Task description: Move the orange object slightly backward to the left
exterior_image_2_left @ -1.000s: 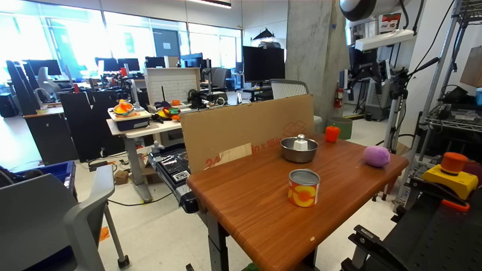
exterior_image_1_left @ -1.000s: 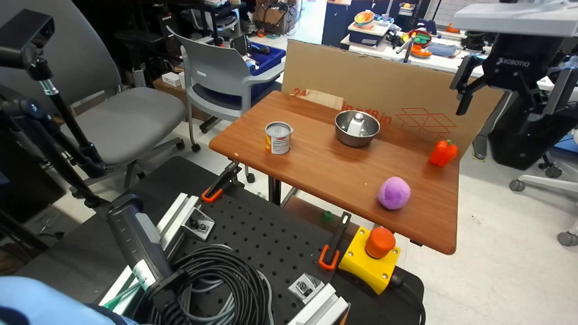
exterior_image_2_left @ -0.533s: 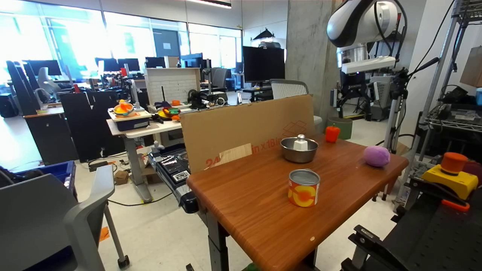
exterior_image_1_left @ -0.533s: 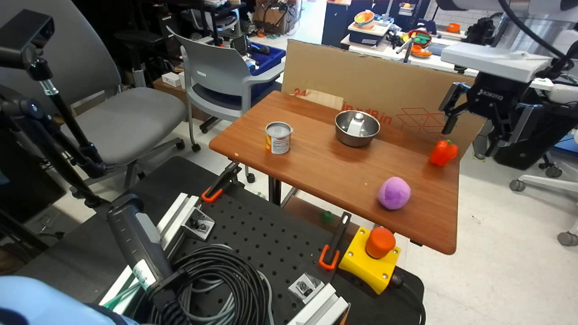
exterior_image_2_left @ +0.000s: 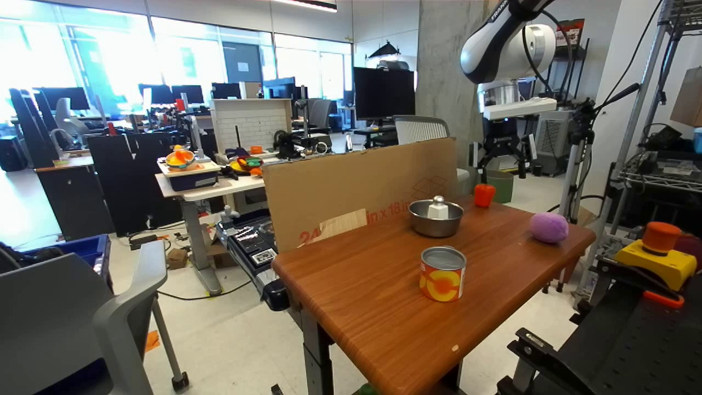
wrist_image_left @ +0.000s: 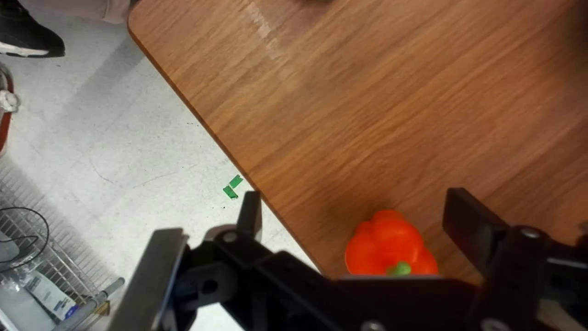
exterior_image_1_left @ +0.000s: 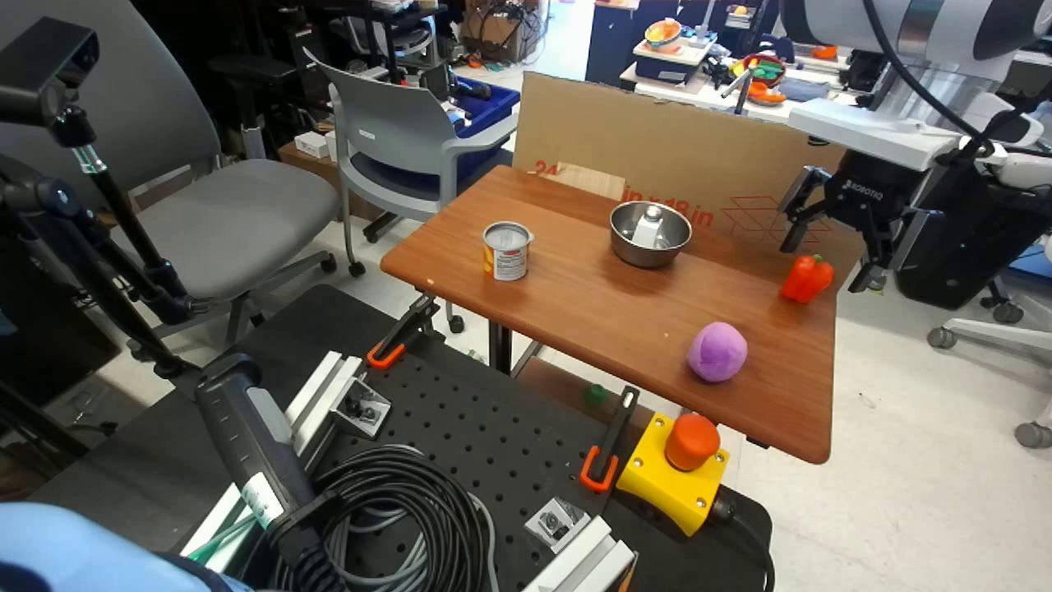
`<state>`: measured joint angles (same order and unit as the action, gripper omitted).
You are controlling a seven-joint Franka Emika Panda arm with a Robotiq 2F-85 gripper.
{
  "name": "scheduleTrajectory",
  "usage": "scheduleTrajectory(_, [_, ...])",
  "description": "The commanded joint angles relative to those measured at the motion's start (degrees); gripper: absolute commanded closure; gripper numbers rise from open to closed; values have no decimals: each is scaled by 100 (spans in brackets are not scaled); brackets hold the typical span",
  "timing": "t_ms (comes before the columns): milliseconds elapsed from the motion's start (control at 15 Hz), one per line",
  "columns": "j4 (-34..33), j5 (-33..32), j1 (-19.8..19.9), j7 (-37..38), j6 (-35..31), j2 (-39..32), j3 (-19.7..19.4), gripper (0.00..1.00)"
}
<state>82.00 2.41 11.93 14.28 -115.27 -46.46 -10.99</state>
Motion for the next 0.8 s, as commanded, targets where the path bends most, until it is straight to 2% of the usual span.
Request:
scheduleTrajectory(0, [-686,-95,67,-509,275,-411,127,0])
scheduleTrajectory(533, [-1176,-509,5,-1209,-162,-940,124,0])
scheduleTrajectory(600, [-1230,-542,8,-1245,-215,-1011,124,11])
scheduleTrajectory(667, [-1277,-593,6,-1290,-258,-1067,122,28])
scheduleTrajectory(733, [-1307,-634,7,-1336,-297,-1107,124,35])
